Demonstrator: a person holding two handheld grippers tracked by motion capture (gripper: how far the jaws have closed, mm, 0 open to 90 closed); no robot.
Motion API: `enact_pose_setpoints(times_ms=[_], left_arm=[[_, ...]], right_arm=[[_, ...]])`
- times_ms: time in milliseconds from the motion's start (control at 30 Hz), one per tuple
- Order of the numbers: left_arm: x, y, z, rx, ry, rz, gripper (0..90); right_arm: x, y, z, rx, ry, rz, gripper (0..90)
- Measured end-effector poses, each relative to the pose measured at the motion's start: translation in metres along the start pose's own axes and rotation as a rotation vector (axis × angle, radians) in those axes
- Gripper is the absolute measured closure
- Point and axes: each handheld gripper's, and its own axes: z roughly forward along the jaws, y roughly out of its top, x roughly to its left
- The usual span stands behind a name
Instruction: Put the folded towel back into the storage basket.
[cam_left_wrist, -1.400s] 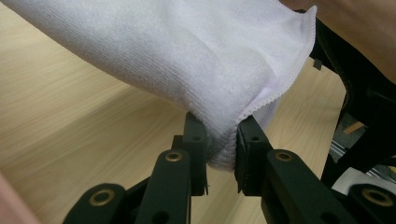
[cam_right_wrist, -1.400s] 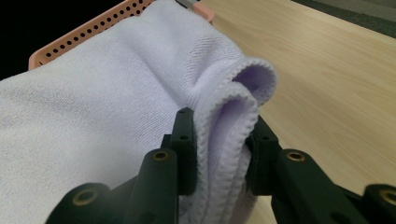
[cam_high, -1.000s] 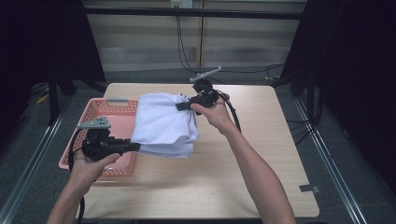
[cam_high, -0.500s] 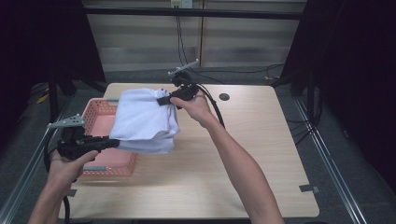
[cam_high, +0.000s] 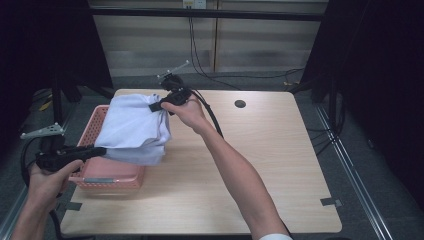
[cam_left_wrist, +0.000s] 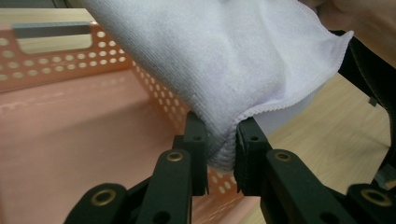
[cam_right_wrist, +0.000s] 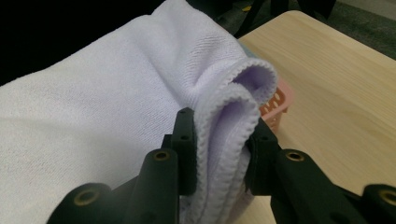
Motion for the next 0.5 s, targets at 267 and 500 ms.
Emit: enact_pose_setpoints(times_ms=[267,500], left_arm=[[0.020,-0.003,-0.027,-0.033,0.037,-0.042,78.3],[0.039,-0.015,-0.035,0.002,0.091,-0.082,78.4]], right_arm=[[0.016,0.019,0.029,0.025,0.018,-0.003,70.5],[0.025,0.025,0.058,0.054,0.012,0.003,70.6]])
